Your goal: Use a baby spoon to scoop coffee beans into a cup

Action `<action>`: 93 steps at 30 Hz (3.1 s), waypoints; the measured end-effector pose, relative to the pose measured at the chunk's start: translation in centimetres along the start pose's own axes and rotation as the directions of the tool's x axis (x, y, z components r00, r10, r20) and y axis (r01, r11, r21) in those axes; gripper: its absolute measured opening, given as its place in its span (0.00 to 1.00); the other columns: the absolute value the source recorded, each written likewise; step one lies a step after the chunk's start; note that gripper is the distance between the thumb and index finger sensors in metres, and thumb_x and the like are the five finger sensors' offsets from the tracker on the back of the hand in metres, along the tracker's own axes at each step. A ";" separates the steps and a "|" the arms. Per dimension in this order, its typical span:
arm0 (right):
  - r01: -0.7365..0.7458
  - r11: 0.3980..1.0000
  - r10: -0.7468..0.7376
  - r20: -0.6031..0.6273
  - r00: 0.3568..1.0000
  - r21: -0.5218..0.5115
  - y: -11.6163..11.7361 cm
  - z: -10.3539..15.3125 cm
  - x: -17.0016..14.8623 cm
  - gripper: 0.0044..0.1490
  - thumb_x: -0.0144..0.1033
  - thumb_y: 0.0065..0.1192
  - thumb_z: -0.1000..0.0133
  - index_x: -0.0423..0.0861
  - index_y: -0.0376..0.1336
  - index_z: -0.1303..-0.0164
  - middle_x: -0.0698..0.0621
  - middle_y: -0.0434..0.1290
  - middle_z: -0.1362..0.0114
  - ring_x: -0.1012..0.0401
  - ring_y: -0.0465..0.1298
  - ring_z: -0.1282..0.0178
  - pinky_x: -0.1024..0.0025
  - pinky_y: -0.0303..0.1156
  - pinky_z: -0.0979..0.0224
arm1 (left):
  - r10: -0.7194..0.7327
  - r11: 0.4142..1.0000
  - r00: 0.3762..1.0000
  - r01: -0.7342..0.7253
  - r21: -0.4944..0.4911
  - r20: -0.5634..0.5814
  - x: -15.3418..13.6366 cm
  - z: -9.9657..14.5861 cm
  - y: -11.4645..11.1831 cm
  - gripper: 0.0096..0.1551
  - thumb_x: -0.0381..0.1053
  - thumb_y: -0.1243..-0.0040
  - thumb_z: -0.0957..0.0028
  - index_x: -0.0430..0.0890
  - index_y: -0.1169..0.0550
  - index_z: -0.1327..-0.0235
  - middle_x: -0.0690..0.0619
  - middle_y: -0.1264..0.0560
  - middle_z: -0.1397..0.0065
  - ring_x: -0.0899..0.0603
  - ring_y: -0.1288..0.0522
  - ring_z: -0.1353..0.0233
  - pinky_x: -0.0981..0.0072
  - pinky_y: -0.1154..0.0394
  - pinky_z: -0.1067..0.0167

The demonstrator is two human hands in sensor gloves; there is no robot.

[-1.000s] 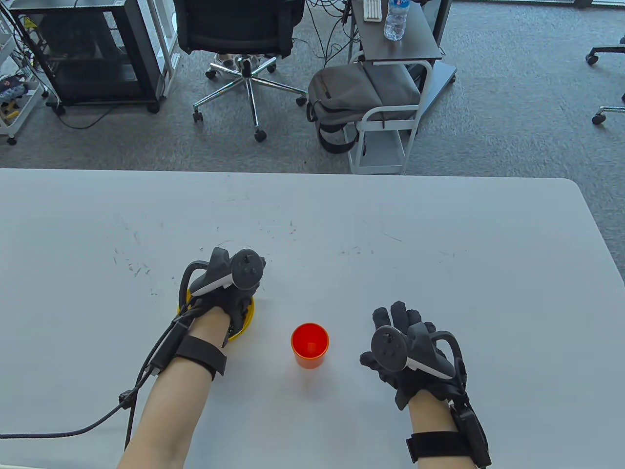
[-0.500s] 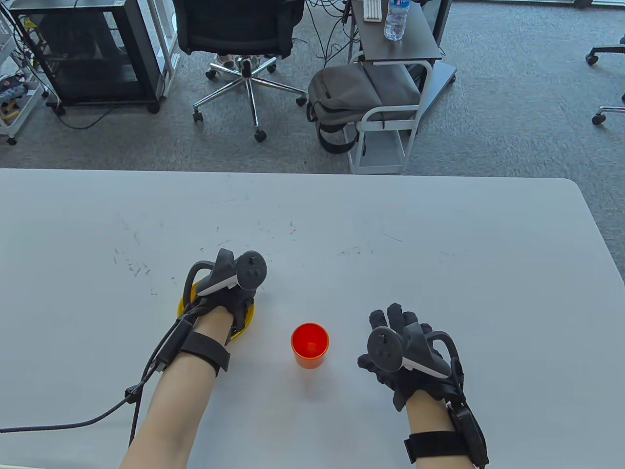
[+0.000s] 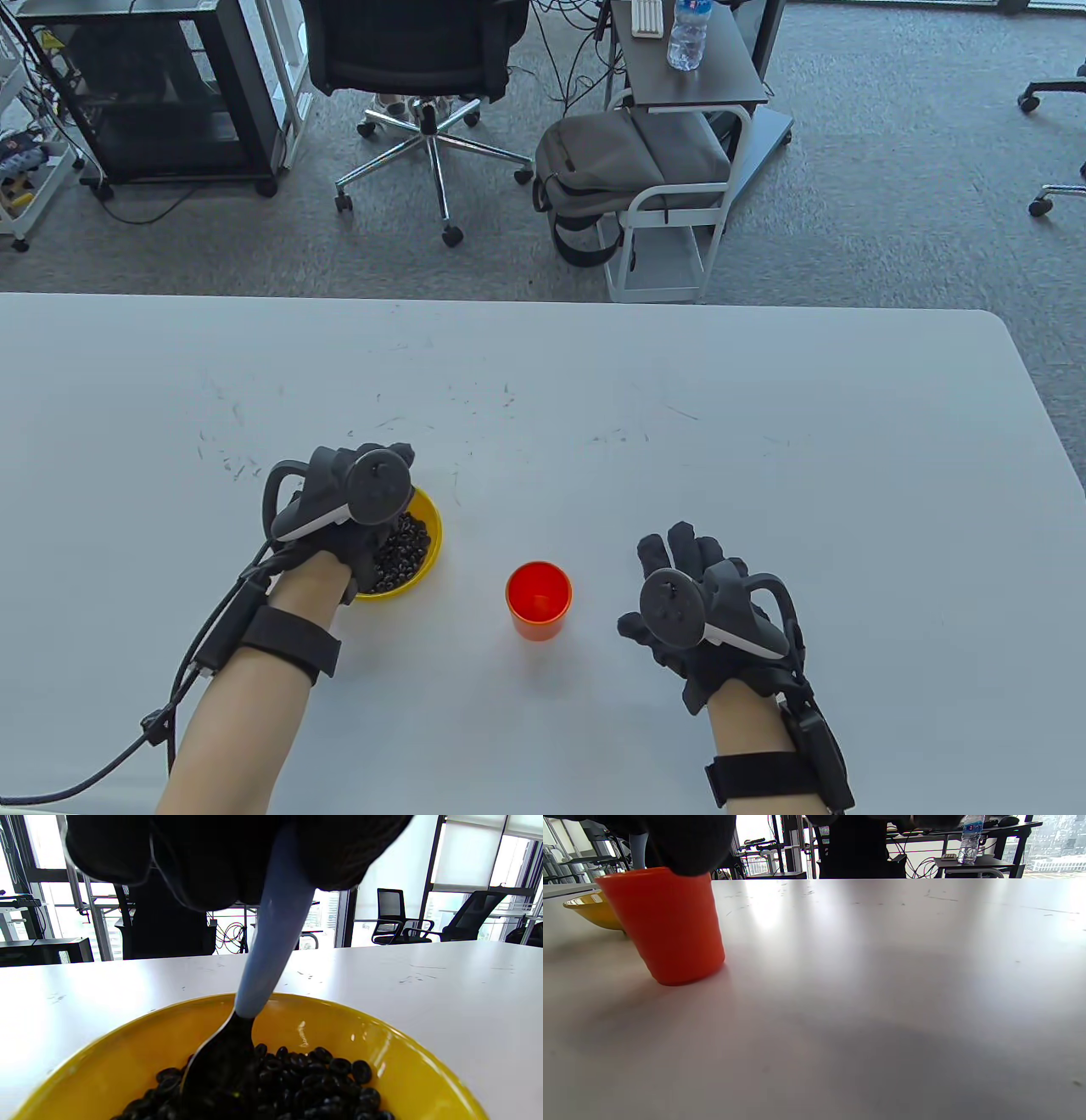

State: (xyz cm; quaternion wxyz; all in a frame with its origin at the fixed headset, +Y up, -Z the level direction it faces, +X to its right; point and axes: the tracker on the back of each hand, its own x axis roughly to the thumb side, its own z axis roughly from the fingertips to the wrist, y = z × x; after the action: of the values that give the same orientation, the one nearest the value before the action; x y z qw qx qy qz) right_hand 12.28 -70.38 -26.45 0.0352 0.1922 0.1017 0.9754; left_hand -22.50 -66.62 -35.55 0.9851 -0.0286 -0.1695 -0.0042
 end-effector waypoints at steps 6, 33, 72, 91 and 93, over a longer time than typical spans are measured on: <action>0.009 1.000 -0.009 0.016 1.000 -0.010 -0.2 0.1 0.2 0.57 0.59 0.57 0.40 0.34 0.41 0.18 0.22 0.42 0.18 0.24 0.51 0.25 0.23 0.54 0.31 | -0.004 0.999 0.999 0.006 0.045 -0.037 -1.2 3.9 0.0 0.29 0.47 0.38 0.39 0.35 0.30 0.29 0.36 0.24 0.34 0.33 0.20 0.42 0.35 0.24 0.42; 0.030 0.999 -0.031 0.021 0.999 0.025 0.2 -0.3 0.4 0.56 0.59 0.56 0.40 0.33 0.41 0.18 0.22 0.43 0.18 0.24 0.51 0.26 0.24 0.54 0.31 | 0.711 0.686 0.606 -0.709 0.162 -0.358 -8.5 9.8 -8.2 0.25 0.43 0.48 0.35 0.32 0.26 0.30 0.35 0.21 0.40 0.34 0.17 0.49 0.36 0.23 0.47; 0.080 0.997 -0.080 0.018 0.997 0.020 0.0 -0.2 -0.2 0.56 0.59 0.56 0.40 0.33 0.41 0.18 0.22 0.42 0.18 0.24 0.51 0.26 0.24 0.54 0.31 | 0.917 0.370 0.313 -0.900 0.231 -0.247 -7.9 9.9 -7.8 0.24 0.40 0.52 0.34 0.32 0.29 0.28 0.34 0.23 0.38 0.35 0.18 0.51 0.40 0.22 0.48; 0.089 0.996 -0.089 0.027 0.996 0.015 -0.1 -0.2 -0.3 0.56 0.59 0.56 0.40 0.33 0.41 0.18 0.22 0.42 0.18 0.24 0.51 0.26 0.24 0.54 0.31 | 0.908 0.414 0.416 -0.909 -0.049 -0.045 1.6 8.1 -5.9 0.24 0.42 0.52 0.32 0.34 0.30 0.27 0.36 0.23 0.36 0.41 0.16 0.51 0.46 0.18 0.47; 0.089 0.996 -0.090 0.028 0.996 0.014 -0.2 -0.2 -0.2 0.56 0.59 0.56 0.40 0.33 0.41 0.18 0.22 0.42 0.18 0.24 0.51 0.26 0.24 0.54 0.31 | 0.893 0.447 0.449 -0.892 -0.057 -0.022 2.4 8.1 -6.0 0.24 0.42 0.52 0.32 0.35 0.31 0.26 0.35 0.24 0.36 0.44 0.15 0.52 0.50 0.17 0.48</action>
State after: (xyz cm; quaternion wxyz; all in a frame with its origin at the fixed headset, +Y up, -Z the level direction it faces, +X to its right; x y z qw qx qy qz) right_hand 12.44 -70.28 -26.72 0.0791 0.2016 0.1158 0.9694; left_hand -23.07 -72.13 -26.84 0.8384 -0.1428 -0.1347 0.5085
